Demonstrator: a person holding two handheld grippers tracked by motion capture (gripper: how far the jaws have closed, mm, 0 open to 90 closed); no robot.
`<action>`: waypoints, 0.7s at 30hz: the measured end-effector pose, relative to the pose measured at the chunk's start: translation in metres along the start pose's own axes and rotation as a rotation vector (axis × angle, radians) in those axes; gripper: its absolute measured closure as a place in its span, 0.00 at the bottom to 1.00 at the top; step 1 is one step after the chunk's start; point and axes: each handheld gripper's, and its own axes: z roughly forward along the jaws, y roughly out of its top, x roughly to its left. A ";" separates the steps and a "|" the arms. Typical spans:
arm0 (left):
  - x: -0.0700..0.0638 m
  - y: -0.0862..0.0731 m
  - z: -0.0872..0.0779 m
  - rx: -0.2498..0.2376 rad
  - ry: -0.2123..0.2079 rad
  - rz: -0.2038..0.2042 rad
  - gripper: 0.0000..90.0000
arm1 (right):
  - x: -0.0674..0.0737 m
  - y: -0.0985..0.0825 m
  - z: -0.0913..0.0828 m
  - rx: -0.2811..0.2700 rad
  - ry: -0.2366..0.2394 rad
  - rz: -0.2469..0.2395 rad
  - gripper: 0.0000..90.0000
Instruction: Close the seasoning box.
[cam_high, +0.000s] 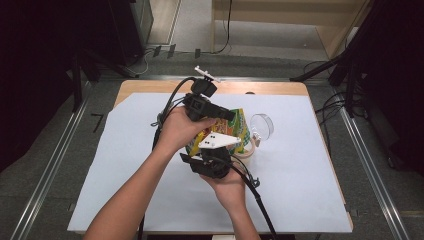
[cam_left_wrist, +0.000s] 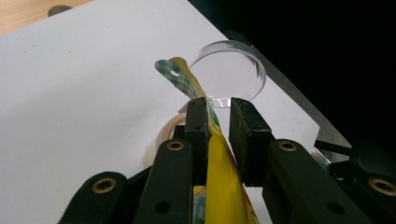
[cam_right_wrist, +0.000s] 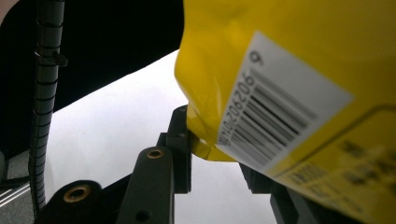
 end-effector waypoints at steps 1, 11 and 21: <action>0.000 0.000 0.000 0.001 0.001 0.000 0.86 | 0.000 0.000 0.000 0.000 0.000 0.000 0.77; 0.000 0.000 0.000 0.000 0.000 -0.003 0.86 | 0.000 0.000 0.000 -0.002 -0.001 0.001 0.77; -0.001 0.002 0.000 0.011 0.011 -0.002 0.86 | 0.000 0.001 0.000 -0.003 -0.002 0.003 0.77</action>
